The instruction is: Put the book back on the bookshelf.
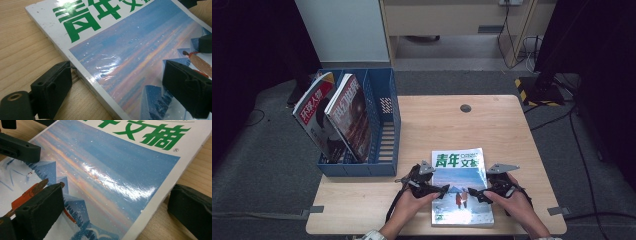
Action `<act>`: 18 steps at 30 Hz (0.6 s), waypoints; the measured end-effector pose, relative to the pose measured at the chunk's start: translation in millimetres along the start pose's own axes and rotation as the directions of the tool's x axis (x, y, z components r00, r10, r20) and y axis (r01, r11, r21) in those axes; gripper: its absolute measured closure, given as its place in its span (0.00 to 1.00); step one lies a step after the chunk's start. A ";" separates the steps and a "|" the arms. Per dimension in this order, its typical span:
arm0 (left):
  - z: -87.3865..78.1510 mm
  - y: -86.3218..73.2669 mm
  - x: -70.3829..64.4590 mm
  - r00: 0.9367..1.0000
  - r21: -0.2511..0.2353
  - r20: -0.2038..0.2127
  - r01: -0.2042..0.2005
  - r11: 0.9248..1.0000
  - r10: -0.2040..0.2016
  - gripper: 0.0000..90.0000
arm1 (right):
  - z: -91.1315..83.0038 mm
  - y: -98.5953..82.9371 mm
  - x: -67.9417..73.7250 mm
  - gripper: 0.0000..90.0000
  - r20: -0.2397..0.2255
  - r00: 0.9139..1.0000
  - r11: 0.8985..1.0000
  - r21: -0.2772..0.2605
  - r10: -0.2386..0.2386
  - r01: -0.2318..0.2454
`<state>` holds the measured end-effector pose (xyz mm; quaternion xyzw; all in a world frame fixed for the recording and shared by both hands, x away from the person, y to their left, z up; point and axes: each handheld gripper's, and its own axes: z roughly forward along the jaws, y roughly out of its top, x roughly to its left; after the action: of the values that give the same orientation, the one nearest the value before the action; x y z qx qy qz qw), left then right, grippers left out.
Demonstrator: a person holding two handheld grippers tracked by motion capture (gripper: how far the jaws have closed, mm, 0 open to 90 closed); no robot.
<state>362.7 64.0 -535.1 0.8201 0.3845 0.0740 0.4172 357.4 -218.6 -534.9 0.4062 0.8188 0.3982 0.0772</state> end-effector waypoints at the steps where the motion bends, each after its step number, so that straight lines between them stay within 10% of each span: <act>1: 0.4 0.1 -0.2 1.000 -0.001 0.000 0.000 1.000 0.000 0.08 | -0.8 0.9 0.1 0.04 0.004 1.000 1.000 0.004 0.009 -0.009; 18: 1.5 0.6 0.2 1.000 0.000 0.002 -0.005 1.000 0.005 0.07 | -21.4 -3.2 5.3 0.23 -0.018 1.000 0.998 0.055 -0.007 0.008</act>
<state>363.8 63.0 -535.6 0.8211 0.3821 0.0743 0.4176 342.4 -228.5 -521.7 0.4015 0.8315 0.3791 0.0601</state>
